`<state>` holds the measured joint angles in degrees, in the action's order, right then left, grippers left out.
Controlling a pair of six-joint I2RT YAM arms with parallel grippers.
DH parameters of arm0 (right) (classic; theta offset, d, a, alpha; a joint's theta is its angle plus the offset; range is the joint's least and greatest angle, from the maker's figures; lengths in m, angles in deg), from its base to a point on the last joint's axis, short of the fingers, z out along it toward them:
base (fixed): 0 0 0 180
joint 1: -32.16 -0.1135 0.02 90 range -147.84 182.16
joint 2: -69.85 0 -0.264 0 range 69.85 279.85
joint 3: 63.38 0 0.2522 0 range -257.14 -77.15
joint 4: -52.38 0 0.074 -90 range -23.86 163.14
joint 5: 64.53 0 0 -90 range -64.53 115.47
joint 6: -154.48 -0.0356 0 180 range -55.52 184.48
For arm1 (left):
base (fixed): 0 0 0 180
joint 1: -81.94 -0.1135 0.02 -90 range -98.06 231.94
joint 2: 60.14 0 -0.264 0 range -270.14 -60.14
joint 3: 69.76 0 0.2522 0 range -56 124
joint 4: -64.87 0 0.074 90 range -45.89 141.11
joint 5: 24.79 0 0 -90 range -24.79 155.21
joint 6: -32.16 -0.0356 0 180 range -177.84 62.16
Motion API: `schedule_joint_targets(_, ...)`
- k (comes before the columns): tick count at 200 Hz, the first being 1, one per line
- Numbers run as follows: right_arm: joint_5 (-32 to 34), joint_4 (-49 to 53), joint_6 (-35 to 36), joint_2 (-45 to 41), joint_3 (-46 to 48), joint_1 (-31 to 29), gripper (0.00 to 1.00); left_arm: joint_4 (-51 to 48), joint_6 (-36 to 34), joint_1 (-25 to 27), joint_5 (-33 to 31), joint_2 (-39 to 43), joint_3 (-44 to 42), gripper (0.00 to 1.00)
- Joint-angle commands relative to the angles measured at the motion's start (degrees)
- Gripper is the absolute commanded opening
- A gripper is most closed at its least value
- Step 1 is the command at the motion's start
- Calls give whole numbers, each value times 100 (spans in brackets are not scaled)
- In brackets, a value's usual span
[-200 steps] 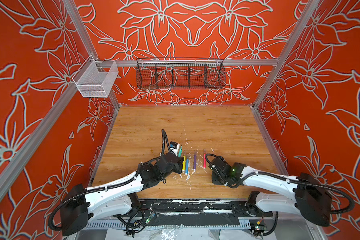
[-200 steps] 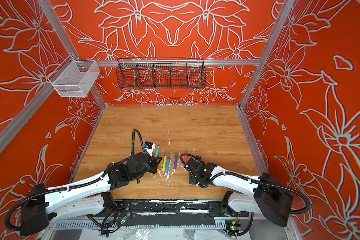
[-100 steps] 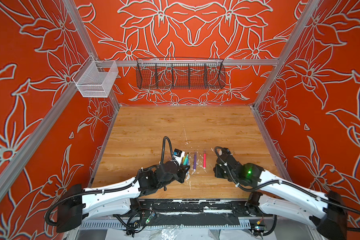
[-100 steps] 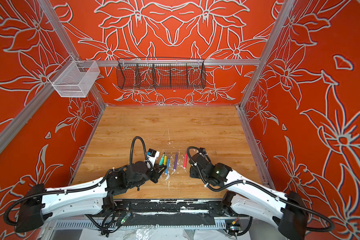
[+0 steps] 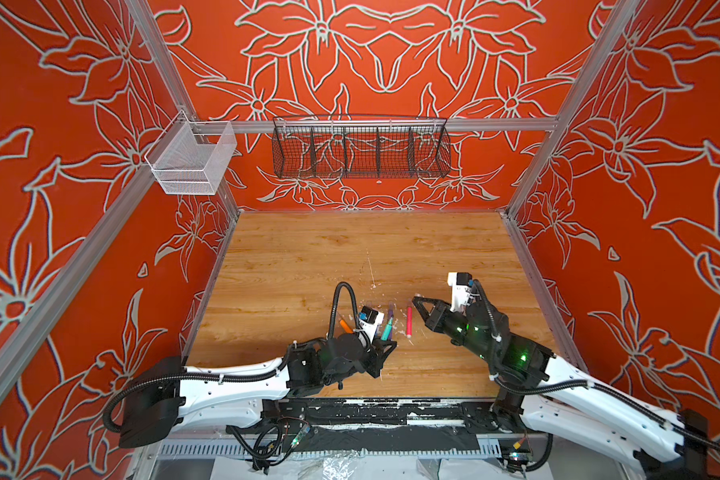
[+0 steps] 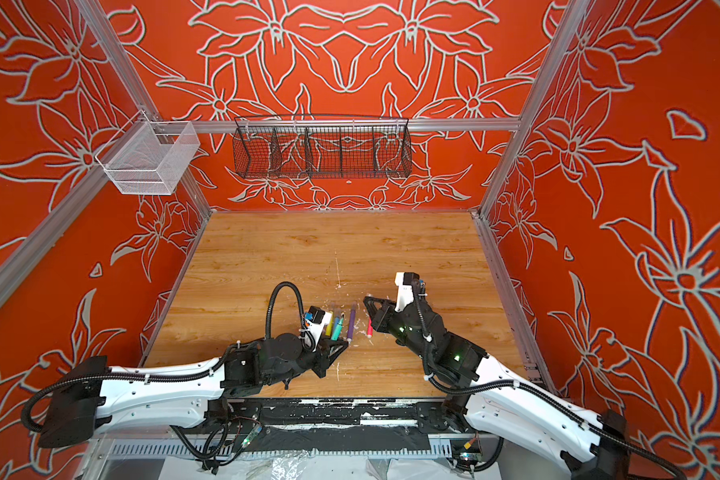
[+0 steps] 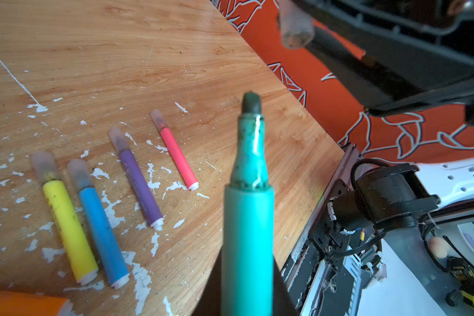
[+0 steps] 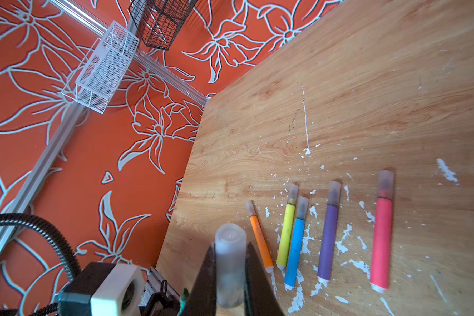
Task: Insert the pens into the pen caps
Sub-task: 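Carry the cap with the right gripper above the green marker tip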
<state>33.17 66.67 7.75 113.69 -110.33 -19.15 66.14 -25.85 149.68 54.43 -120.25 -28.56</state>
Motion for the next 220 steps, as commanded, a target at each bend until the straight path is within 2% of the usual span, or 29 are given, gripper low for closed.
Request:
schedule_joint_targets(1, -268, -767, -213, 119, 28, 24, 0, 300, 23, 63, -64, -95, 210, 0)
schedule_joint_targets(137, -593, -1266, -203, 463, 200, -208, 0, 184, -22, 63, -265, -390, 539, 0)
schedule_joint_targets(220, -424, -1278, -139, 322, 323, -408, 0, 140, 31, 63, -421, -519, 525, 0)
